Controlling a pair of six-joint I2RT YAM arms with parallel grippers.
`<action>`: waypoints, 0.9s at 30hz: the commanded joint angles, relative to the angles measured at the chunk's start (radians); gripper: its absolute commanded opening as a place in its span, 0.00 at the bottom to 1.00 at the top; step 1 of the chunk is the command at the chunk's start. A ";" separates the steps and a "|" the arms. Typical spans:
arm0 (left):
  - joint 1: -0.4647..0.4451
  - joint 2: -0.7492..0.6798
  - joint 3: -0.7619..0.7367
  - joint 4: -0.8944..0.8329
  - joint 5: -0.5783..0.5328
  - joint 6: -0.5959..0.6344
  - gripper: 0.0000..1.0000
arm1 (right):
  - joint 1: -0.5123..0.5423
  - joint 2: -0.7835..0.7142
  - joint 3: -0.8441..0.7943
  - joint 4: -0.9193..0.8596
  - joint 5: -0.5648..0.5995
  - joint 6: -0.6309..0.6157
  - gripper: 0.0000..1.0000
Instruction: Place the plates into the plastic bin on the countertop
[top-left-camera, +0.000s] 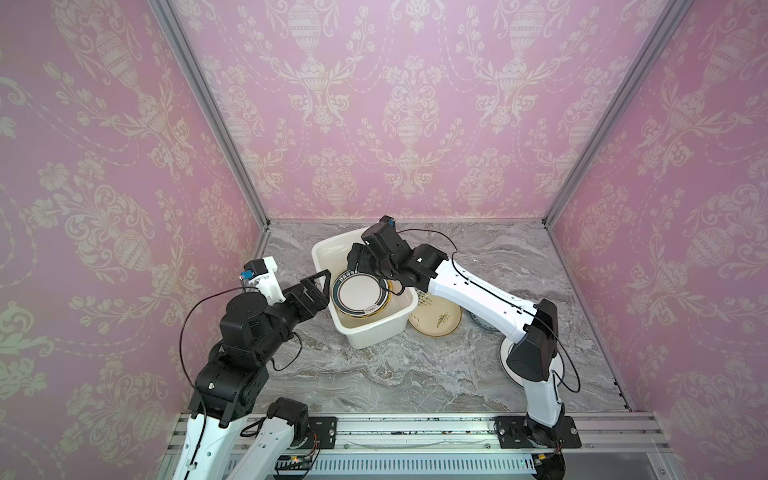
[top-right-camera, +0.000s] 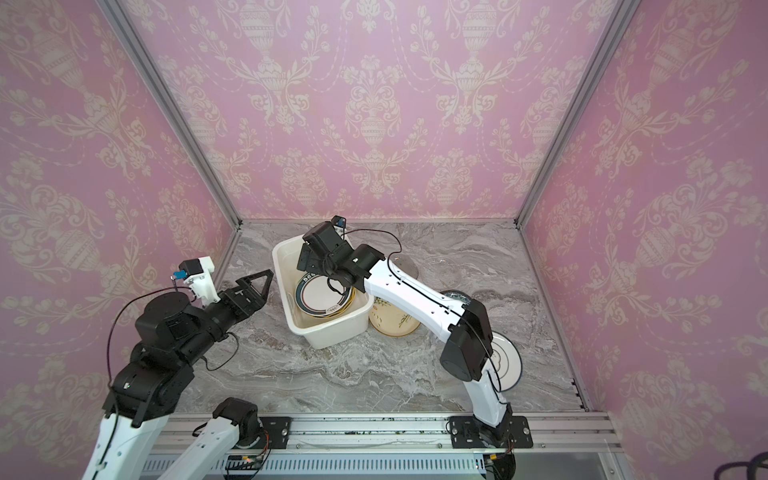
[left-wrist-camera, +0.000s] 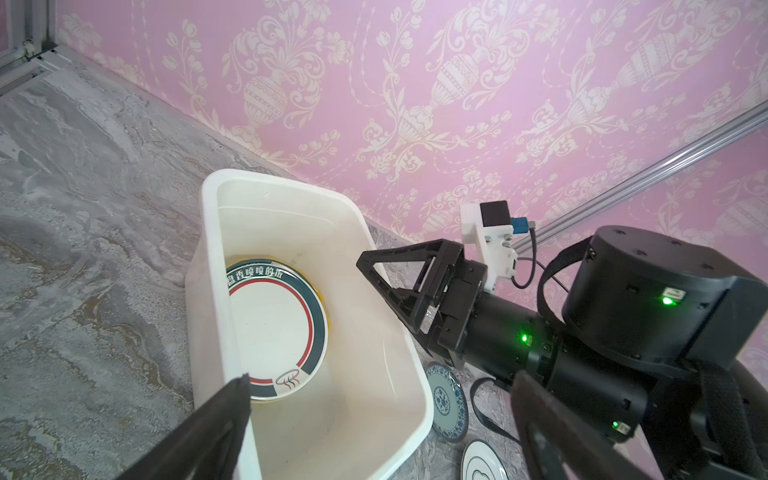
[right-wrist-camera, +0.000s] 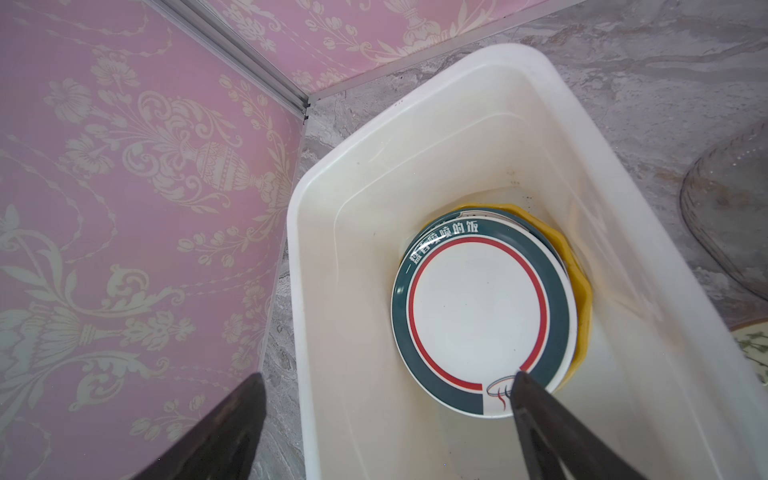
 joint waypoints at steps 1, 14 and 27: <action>-0.007 0.017 0.033 -0.025 0.085 0.045 0.99 | -0.016 -0.092 -0.081 0.036 -0.008 -0.040 0.92; -0.031 0.092 0.037 0.044 0.207 0.033 0.98 | -0.119 -0.424 -0.475 0.077 -0.014 -0.036 0.92; -0.331 0.239 0.045 0.103 0.079 0.051 0.98 | -0.301 -0.815 -0.845 -0.062 -0.045 -0.021 0.91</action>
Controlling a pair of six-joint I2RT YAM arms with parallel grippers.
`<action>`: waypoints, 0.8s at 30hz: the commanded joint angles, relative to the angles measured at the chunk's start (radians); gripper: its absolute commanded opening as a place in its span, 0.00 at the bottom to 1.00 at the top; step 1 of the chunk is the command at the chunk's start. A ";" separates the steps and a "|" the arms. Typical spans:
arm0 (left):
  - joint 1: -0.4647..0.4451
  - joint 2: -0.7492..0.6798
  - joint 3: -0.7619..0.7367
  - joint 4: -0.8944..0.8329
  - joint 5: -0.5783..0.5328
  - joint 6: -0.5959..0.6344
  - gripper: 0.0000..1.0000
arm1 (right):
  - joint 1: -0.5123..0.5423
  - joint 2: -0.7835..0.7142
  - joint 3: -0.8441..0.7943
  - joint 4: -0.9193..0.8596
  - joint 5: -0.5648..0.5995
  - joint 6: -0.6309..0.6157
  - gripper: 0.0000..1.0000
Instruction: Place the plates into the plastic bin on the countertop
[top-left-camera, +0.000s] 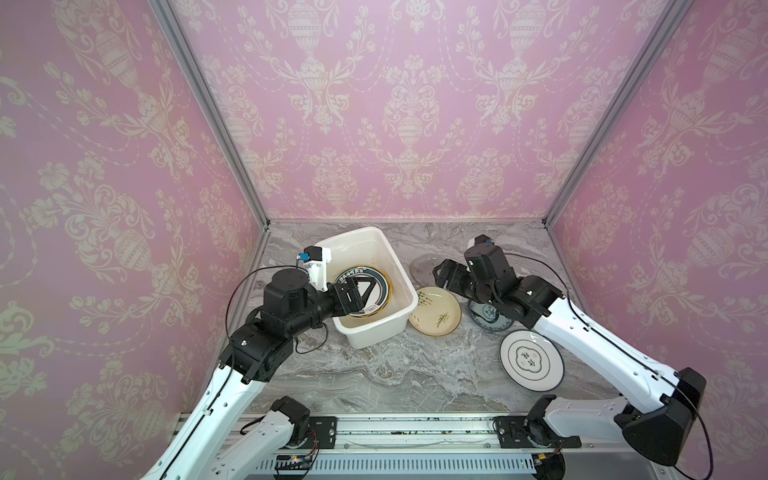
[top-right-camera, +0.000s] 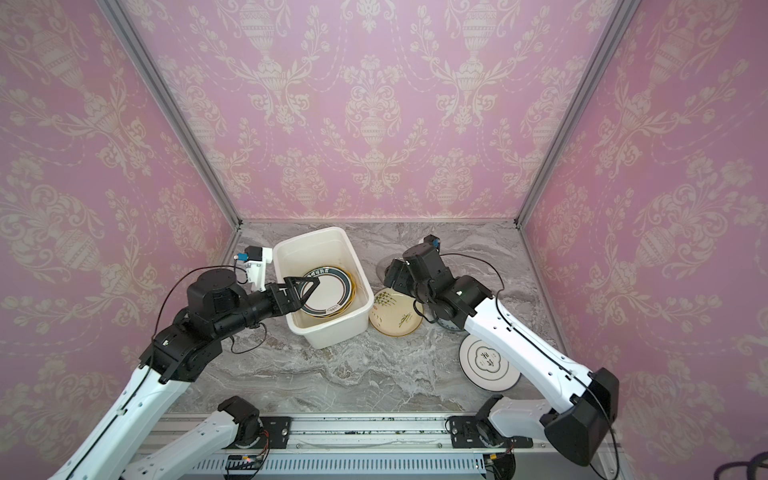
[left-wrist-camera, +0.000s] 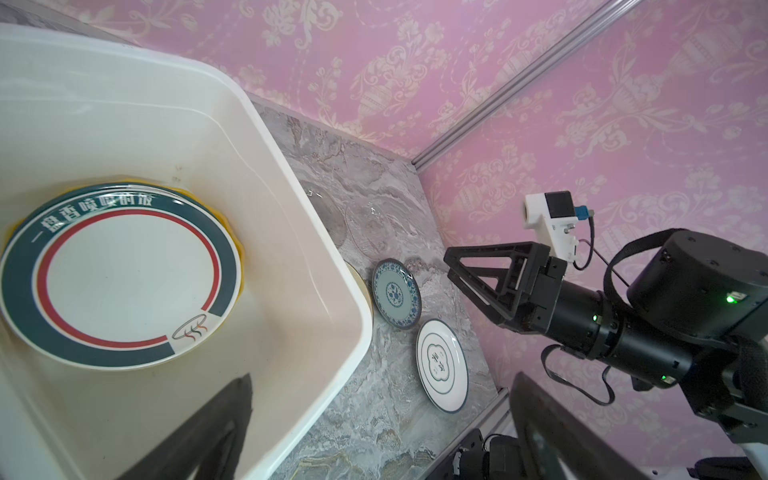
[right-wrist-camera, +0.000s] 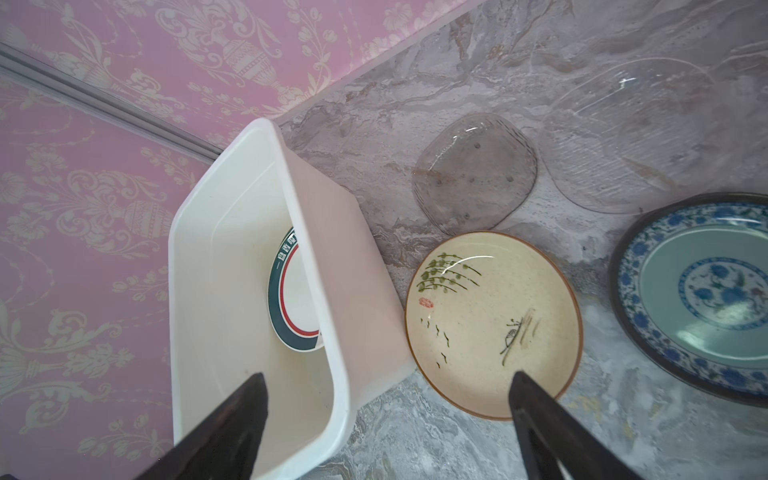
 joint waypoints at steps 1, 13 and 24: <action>-0.100 0.043 0.033 0.042 -0.083 0.035 0.98 | -0.057 -0.089 -0.077 -0.093 -0.024 -0.005 0.91; -0.451 0.309 0.114 0.149 -0.174 0.035 0.98 | -0.414 -0.320 -0.283 -0.240 -0.150 0.051 0.91; -0.615 0.591 0.224 0.335 -0.198 -0.107 0.98 | -0.612 -0.299 -0.258 -0.243 -0.203 0.054 0.91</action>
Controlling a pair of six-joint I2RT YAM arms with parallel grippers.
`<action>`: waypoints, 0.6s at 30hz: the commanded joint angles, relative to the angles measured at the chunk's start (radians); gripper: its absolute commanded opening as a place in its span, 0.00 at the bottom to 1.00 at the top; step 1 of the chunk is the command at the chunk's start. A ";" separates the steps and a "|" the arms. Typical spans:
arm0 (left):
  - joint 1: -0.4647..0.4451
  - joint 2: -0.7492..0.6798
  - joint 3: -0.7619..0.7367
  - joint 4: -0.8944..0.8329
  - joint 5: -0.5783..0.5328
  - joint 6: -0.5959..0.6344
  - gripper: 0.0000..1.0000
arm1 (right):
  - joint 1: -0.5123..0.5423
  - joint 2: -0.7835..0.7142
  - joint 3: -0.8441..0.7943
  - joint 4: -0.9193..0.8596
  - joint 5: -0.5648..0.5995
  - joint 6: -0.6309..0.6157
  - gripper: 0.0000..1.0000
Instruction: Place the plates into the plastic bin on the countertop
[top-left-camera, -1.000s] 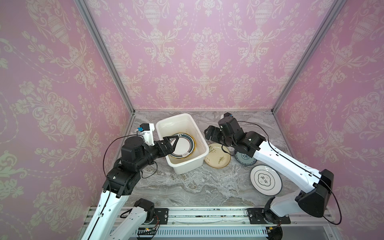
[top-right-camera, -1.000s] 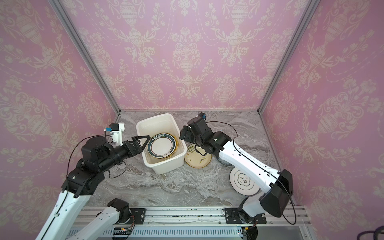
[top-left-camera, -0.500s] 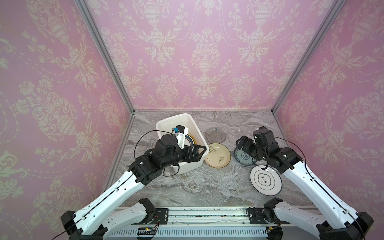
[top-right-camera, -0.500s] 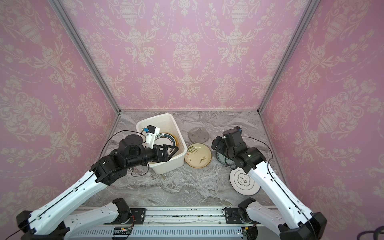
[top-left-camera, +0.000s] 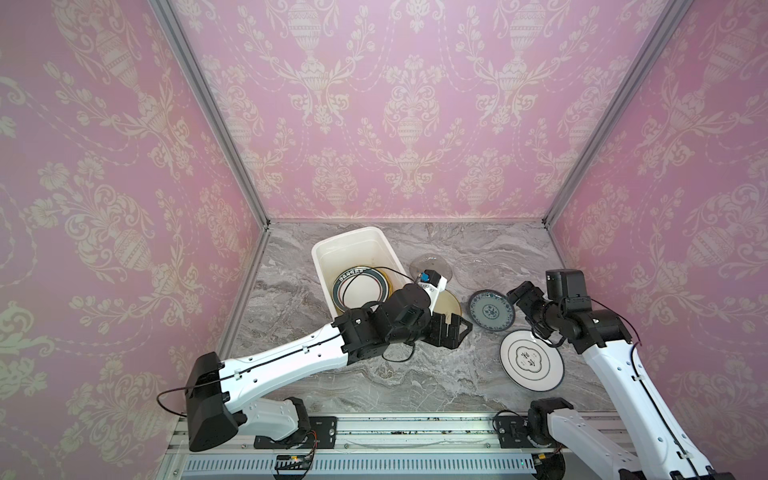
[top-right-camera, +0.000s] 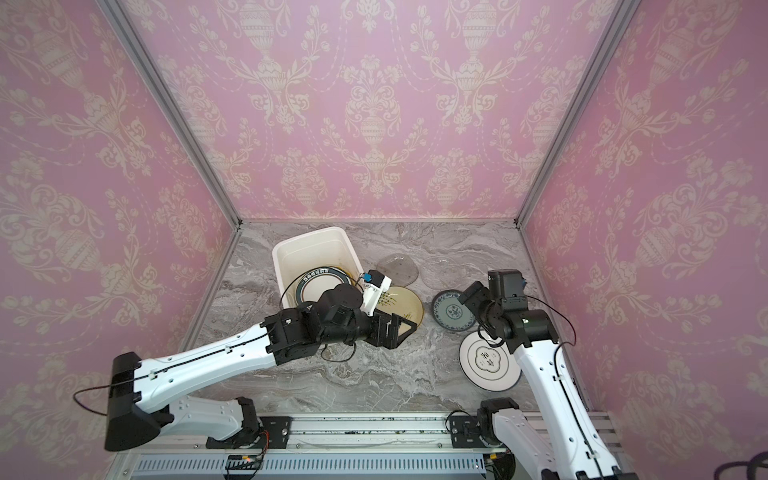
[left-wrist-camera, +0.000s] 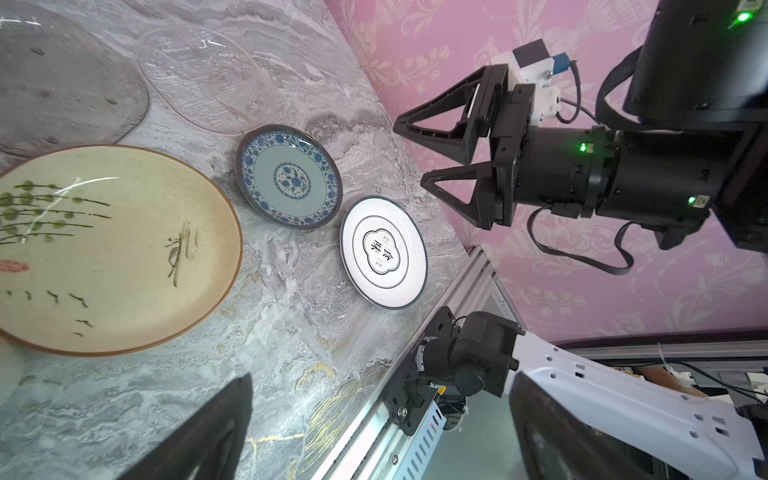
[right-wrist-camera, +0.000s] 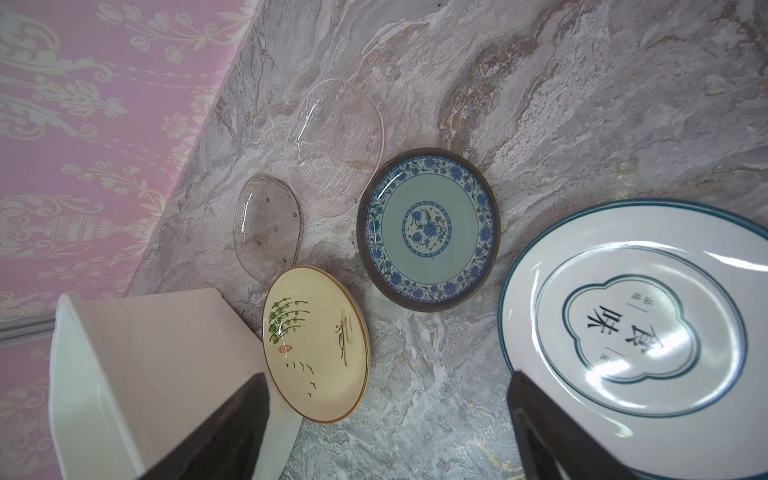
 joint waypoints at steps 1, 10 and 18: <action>-0.041 0.088 0.105 0.079 -0.048 -0.065 0.98 | -0.054 0.016 0.015 -0.016 -0.026 0.007 0.91; -0.052 0.261 0.184 0.106 -0.111 -0.264 0.97 | -0.336 0.067 0.050 0.040 -0.129 0.102 0.91; -0.067 0.463 0.193 0.290 0.052 -0.506 0.94 | -0.362 0.091 0.029 0.087 -0.147 0.151 0.89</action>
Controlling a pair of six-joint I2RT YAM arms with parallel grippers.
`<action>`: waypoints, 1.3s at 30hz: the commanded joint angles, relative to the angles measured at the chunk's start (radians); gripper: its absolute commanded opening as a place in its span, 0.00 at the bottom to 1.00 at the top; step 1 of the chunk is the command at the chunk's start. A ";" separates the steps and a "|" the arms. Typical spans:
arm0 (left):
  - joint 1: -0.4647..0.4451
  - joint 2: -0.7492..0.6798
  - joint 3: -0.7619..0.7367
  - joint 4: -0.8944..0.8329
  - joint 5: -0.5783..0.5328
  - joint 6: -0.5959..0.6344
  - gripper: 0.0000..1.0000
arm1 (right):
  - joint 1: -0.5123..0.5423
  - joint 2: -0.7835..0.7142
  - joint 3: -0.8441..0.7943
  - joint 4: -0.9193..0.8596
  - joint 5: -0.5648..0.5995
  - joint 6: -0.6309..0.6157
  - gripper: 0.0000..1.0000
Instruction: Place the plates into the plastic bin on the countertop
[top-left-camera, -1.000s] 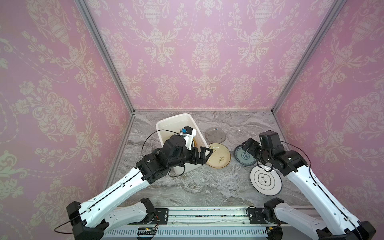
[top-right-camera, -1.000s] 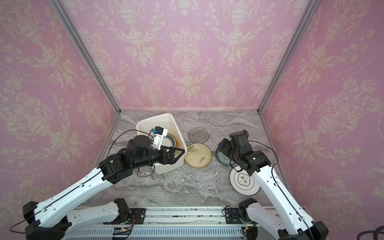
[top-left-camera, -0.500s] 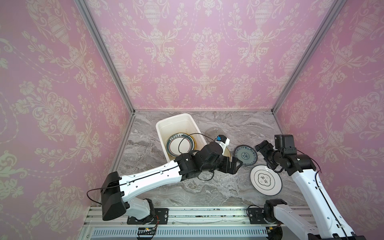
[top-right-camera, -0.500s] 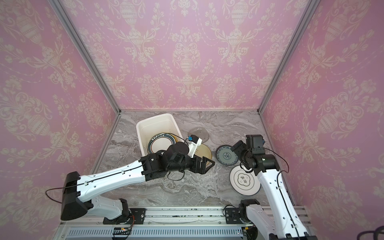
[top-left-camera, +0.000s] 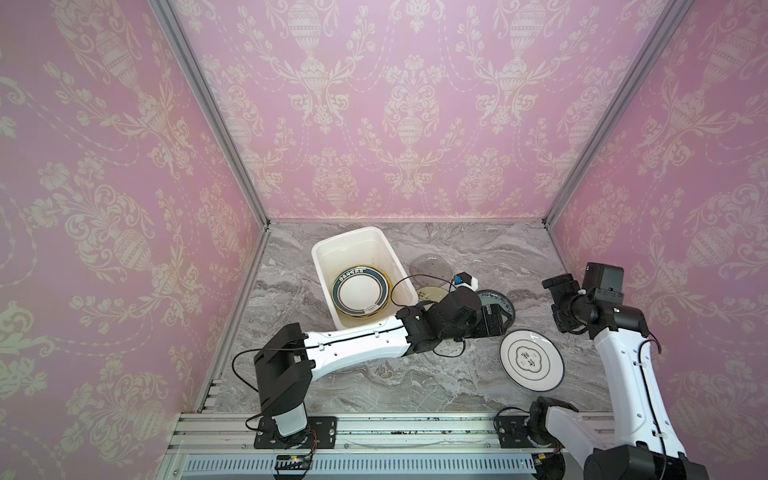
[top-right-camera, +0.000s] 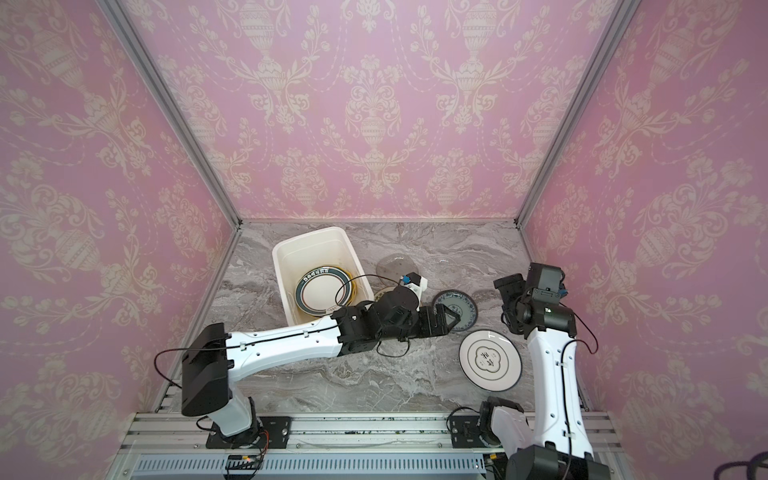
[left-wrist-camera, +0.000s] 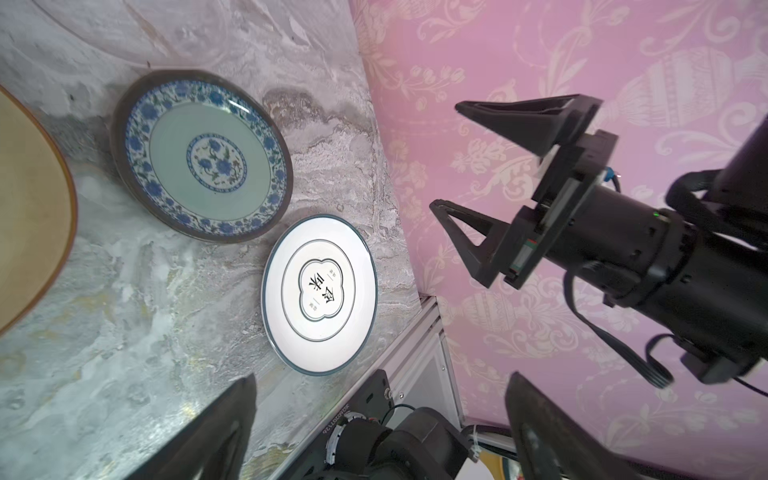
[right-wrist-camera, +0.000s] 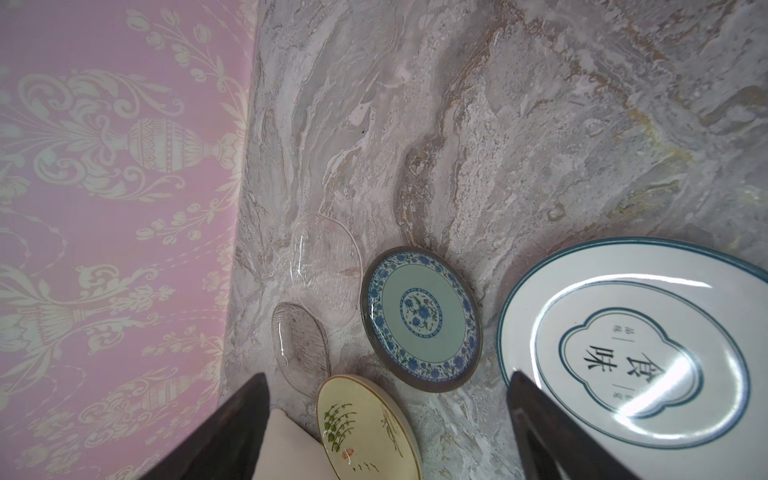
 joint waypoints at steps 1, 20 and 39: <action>-0.013 0.092 0.026 0.064 0.091 -0.129 0.94 | -0.003 0.011 -0.015 0.021 -0.037 0.027 0.89; -0.050 0.409 0.113 0.206 0.211 -0.436 0.86 | -0.003 -0.018 -0.119 0.120 -0.089 0.031 0.89; -0.043 0.511 0.059 0.342 0.208 -0.590 0.77 | -0.004 0.017 -0.128 0.175 -0.118 0.043 0.89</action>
